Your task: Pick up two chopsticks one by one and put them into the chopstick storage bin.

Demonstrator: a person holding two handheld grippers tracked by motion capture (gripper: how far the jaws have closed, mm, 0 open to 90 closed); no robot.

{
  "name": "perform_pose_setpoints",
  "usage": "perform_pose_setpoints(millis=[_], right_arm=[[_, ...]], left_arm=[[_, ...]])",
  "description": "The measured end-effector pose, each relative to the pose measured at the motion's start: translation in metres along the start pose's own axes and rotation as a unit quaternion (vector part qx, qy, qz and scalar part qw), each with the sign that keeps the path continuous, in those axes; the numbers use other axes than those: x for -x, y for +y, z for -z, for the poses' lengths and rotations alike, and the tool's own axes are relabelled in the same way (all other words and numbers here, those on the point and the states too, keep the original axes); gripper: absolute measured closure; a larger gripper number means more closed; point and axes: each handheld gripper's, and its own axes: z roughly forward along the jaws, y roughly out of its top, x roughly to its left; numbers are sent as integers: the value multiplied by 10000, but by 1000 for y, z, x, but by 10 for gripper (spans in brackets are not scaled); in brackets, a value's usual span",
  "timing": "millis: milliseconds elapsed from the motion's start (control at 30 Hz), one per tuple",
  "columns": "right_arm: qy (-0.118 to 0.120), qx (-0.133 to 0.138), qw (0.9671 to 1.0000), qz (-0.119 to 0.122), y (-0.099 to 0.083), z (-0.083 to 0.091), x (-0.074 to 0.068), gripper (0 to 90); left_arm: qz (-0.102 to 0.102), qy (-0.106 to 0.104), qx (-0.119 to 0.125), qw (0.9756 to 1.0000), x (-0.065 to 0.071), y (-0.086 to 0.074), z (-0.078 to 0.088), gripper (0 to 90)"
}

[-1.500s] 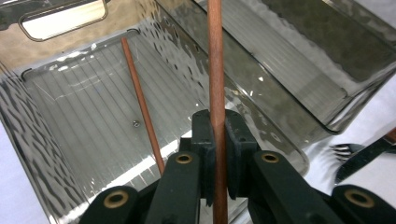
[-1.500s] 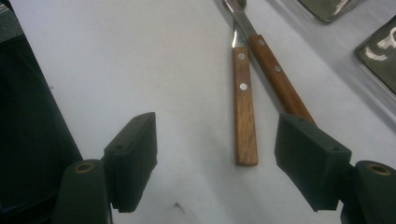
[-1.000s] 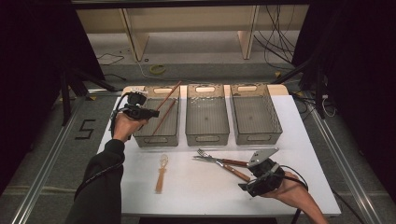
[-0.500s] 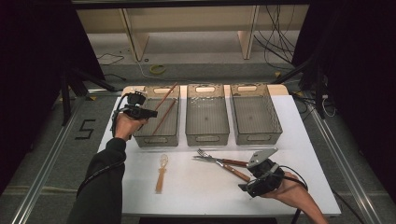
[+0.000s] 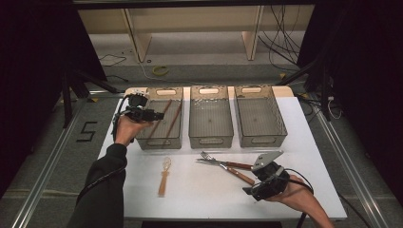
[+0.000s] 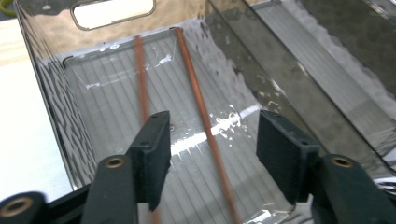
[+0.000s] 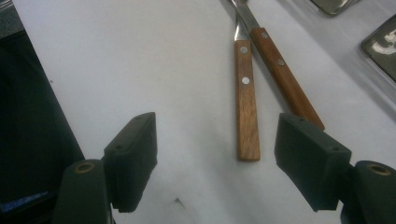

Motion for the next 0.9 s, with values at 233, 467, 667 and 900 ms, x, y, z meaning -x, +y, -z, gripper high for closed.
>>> perform_pose_setpoints(millis=[233,467,667,900], right_arm=[[-38,-2,10000,-29,0,0,0,308],[-122,118,9998,-55,0,1,2,308],[-214,200,9995,-96,-1,1,2,308],[-221,199,9995,-93,-1,-2,2,308]], left_arm=[[-39,-224,138,9996,11,-11,20,345],[-32,-301,86,9995,23,-30,35,282],[-172,-394,53,9991,37,-50,41,242],[-140,-345,-110,9992,43,-64,43,227]])
